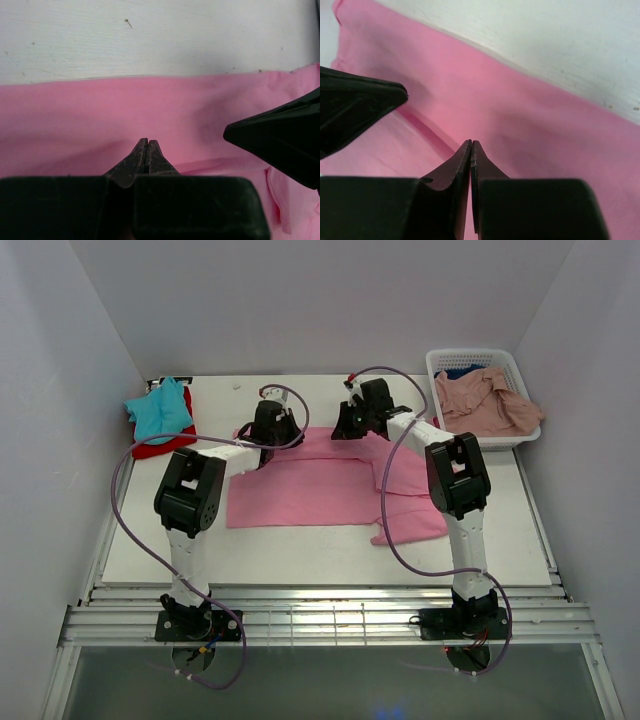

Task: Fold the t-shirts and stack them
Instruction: Fold the tshirt

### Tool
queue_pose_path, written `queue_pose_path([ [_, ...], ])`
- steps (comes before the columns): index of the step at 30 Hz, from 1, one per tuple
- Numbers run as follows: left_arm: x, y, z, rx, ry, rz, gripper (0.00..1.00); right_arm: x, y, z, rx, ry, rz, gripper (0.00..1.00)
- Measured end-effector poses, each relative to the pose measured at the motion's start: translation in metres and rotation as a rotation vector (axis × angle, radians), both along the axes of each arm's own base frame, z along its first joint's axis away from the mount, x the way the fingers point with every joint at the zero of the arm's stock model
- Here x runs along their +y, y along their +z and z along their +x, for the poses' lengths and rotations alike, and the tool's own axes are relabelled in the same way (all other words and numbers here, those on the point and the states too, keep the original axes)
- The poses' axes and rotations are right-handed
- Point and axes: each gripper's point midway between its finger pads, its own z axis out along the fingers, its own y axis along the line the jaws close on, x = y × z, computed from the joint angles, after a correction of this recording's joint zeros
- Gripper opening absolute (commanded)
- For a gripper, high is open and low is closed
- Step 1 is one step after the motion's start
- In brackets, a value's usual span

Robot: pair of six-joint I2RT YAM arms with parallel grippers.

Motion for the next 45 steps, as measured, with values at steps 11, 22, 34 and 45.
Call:
queue_pose_path([
  [11,-0.007,-0.003,-0.004,0.02,-0.027,-0.032,0.0,0.007,0.002,0.001,-0.007,0.009,0.045,0.08],
  [22,-0.009,-0.037,-0.009,0.09,-0.034,-0.029,0.0,0.011,-0.024,-0.014,0.052,0.029,0.042,0.08],
  [34,-0.01,-0.036,-0.009,0.09,-0.032,-0.038,0.0,0.015,-0.035,-0.045,0.06,0.059,0.061,0.08],
  [45,-0.009,-0.036,-0.009,0.091,-0.032,-0.037,0.0,0.017,-0.036,-0.079,0.068,0.096,0.042,0.08],
])
